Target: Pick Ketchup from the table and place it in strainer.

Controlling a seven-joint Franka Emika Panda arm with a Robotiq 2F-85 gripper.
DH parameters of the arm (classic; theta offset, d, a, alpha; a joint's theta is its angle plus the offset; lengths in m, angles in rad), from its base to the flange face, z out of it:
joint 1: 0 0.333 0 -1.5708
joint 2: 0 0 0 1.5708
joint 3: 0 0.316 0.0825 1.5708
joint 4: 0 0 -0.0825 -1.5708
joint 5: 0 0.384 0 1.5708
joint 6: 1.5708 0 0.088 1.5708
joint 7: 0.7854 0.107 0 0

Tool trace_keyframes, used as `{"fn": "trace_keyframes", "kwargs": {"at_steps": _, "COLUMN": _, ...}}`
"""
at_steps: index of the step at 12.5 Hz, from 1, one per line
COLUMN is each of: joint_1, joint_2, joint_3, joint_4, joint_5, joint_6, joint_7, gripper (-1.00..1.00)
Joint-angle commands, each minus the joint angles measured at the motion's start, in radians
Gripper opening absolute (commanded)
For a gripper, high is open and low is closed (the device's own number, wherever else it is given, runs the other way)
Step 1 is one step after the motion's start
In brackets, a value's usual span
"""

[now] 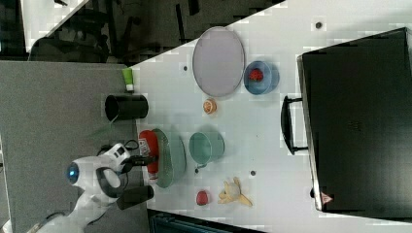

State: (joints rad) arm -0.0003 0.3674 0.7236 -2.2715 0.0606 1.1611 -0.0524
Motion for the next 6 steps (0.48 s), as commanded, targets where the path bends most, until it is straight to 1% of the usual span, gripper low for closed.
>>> {"fn": "trace_keyframes", "kwargs": {"at_steps": 1, "joint_1": 0.008, "joint_2": 0.019, "joint_3": -0.003, "joint_4": 0.002, "joint_5": -0.016, "joint_6": 0.069, "joint_7": 0.069, "gripper": 0.38}}
{"fn": "trace_keyframes", "kwargs": {"at_steps": 3, "joint_1": 0.007, "joint_2": 0.026, "joint_3": -0.004, "joint_4": 0.002, "joint_5": -0.016, "joint_6": 0.076, "joint_7": 0.069, "gripper": 0.82}}
{"fn": "trace_keyframes", "kwargs": {"at_steps": 4, "joint_1": 0.002, "joint_2": 0.012, "joint_3": -0.005, "joint_4": 0.006, "joint_5": -0.016, "joint_6": 0.075, "joint_7": 0.070, "gripper": 1.00}}
{"fn": "trace_keyframes", "kwargs": {"at_steps": 6, "joint_1": -0.018, "joint_2": -0.042, "joint_3": -0.016, "joint_4": 0.006, "joint_5": -0.006, "joint_6": 0.053, "joint_7": 0.082, "gripper": 1.00}}
